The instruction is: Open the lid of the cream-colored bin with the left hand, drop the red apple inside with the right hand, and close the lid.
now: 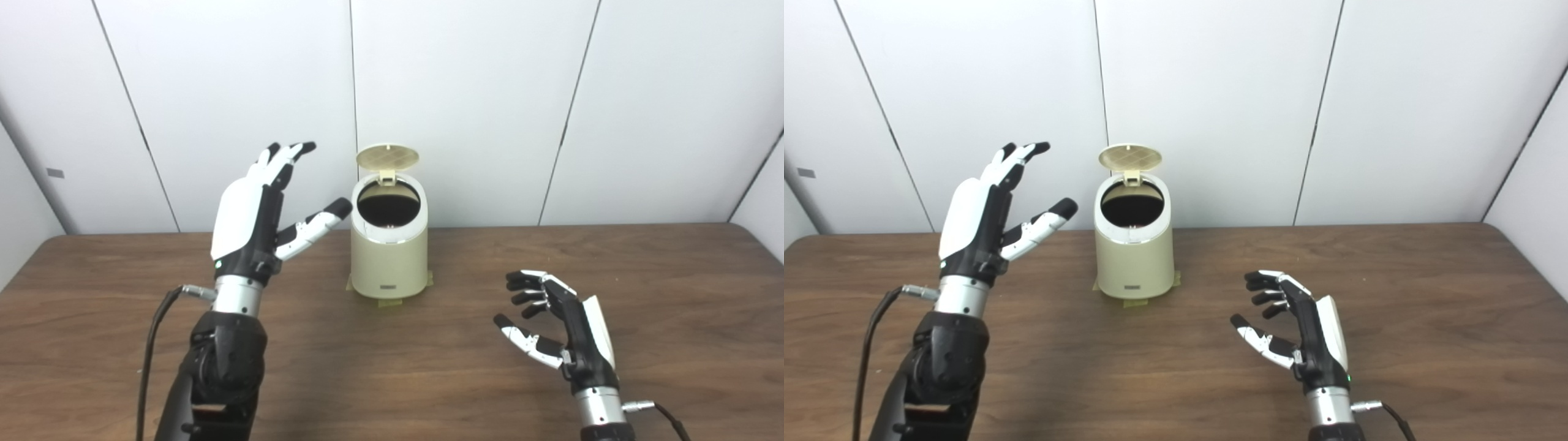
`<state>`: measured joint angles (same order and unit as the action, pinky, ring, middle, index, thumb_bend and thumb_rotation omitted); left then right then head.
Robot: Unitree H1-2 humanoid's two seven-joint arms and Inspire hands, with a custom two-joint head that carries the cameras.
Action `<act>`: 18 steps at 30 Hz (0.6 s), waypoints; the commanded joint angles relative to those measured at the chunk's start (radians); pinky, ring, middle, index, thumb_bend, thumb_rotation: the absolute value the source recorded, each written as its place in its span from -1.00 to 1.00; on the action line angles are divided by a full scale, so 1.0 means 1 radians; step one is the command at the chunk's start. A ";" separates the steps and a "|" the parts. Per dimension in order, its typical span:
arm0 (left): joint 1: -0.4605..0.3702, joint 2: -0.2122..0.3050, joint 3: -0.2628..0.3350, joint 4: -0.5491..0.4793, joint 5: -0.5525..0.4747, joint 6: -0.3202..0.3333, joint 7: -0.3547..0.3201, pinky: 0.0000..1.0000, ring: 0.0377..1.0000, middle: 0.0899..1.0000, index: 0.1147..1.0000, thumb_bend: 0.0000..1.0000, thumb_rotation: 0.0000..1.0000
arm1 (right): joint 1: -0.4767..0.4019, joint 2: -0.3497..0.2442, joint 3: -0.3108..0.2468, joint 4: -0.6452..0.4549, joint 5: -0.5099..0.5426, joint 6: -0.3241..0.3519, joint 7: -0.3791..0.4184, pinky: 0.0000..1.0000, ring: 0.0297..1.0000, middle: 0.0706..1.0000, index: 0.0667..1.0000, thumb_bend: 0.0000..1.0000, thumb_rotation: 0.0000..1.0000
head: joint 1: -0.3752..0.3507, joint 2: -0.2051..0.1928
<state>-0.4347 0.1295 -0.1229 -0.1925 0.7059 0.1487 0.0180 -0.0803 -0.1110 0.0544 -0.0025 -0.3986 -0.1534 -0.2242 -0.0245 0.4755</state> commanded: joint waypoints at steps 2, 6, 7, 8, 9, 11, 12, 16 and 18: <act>-0.095 0.005 -0.037 -0.053 0.098 0.037 -0.028 1.00 1.00 0.88 0.84 0.87 1.00 | -0.014 -0.009 0.005 -0.007 -0.018 -0.017 0.006 -0.07 0.17 0.25 0.27 -0.51 -0.93 | 0.001 0.003; -0.164 0.025 -0.114 -0.065 0.278 0.084 -0.099 1.00 1.00 0.99 0.99 0.97 1.00 | -0.013 -0.013 0.010 -0.011 -0.021 -0.004 0.023 -0.01 0.21 0.27 0.29 -0.51 -0.94 | 0.002 0.004; -0.174 0.025 -0.123 -0.065 0.296 0.088 -0.112 1.00 1.00 0.99 0.99 0.99 0.98 | -0.014 -0.013 0.011 -0.006 -0.023 -0.011 0.022 -0.02 0.20 0.26 0.28 -0.51 -0.95 | 0.001 0.003; -0.186 0.021 -0.131 -0.064 0.310 0.094 -0.126 1.00 1.00 1.00 1.00 1.00 0.97 | -0.014 -0.014 0.012 -0.003 -0.027 -0.014 0.022 -0.03 0.19 0.26 0.28 -0.51 -0.96 | 0.000 0.001; -0.197 0.017 -0.137 -0.060 0.317 0.098 -0.138 1.00 1.00 0.99 1.00 1.00 0.95 | -0.015 -0.014 0.013 -0.001 -0.030 -0.012 0.023 -0.02 0.19 0.26 0.28 -0.52 -0.94 | -0.004 0.002; -0.217 0.009 -0.145 -0.051 0.330 0.107 -0.161 1.00 1.00 0.97 0.97 1.00 0.89 | -0.016 -0.012 0.015 0.001 -0.033 -0.009 0.022 -0.01 0.21 0.26 0.28 -0.52 -0.90 | -0.009 0.000; -0.228 0.008 -0.151 -0.045 0.342 0.114 -0.176 1.00 1.00 0.95 0.95 1.00 0.88 | -0.016 -0.011 0.015 0.001 -0.032 -0.008 0.023 -0.01 0.20 0.26 0.28 -0.52 -0.89 | -0.012 -0.001; -0.287 0.008 -0.183 0.015 0.403 0.134 -0.238 1.00 1.00 0.90 0.89 1.00 0.85 | -0.013 -0.006 0.012 -0.010 -0.029 0.017 0.031 0.01 0.21 0.27 0.29 -0.50 -0.91 | -0.014 -0.001; -0.313 0.000 -0.189 0.048 0.414 0.147 -0.267 1.00 1.00 0.89 0.85 1.00 0.81 | -0.013 -0.008 0.014 -0.007 -0.035 0.009 0.027 -0.01 0.19 0.26 0.28 -0.51 -0.86 | -0.014 -0.001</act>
<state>-0.6737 0.1357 -0.3145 -0.1441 1.0978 0.2824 -0.2449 -0.0816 -0.1165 0.0677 -0.0025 -0.4228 -0.1248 -0.1914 -0.0383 0.4740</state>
